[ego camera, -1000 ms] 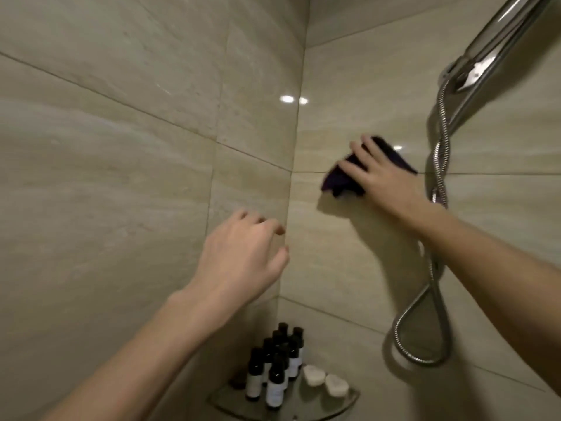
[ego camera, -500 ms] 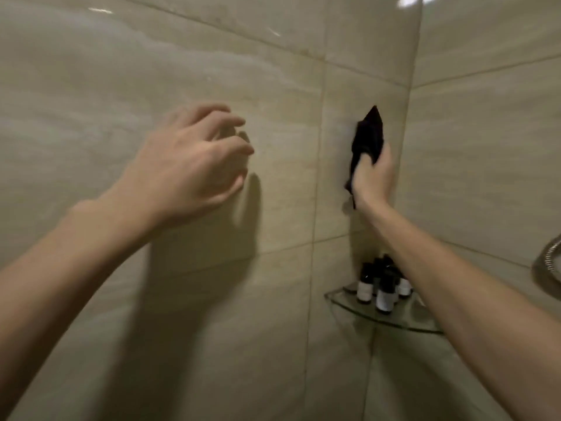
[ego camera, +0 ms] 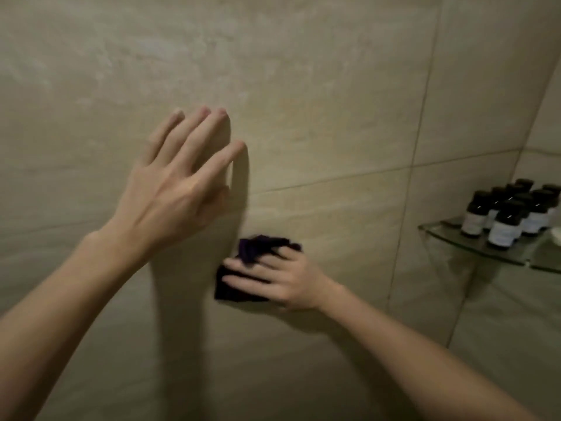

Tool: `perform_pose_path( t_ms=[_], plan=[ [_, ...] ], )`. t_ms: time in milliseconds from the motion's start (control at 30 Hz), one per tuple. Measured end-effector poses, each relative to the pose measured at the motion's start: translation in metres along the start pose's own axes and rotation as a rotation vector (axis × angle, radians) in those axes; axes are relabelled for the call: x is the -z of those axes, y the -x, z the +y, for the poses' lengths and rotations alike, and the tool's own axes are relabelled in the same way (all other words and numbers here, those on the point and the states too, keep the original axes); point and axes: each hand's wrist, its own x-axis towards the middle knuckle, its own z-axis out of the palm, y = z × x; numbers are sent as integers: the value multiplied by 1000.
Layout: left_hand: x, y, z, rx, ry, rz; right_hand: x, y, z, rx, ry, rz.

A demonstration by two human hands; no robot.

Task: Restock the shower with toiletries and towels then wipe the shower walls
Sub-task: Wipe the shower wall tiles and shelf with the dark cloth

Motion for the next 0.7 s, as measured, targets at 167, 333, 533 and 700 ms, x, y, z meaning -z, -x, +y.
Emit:
perform_pose_path(
  t_ms=[167, 333, 533, 700],
  plan=[
    [-2, 80, -15, 12, -24, -55, 21, 50, 63, -416, 48, 112],
    [-6, 126, -8, 120, -34, -80, 25, 19, 49, -1221, 12, 382],
    [-13, 153, 11, 211, -63, -242, -45, -37, -116, -888, -119, 118],
    [4, 148, 7, 162, -56, -378, -94, -38, -217, -233, -406, -84]
  ],
)
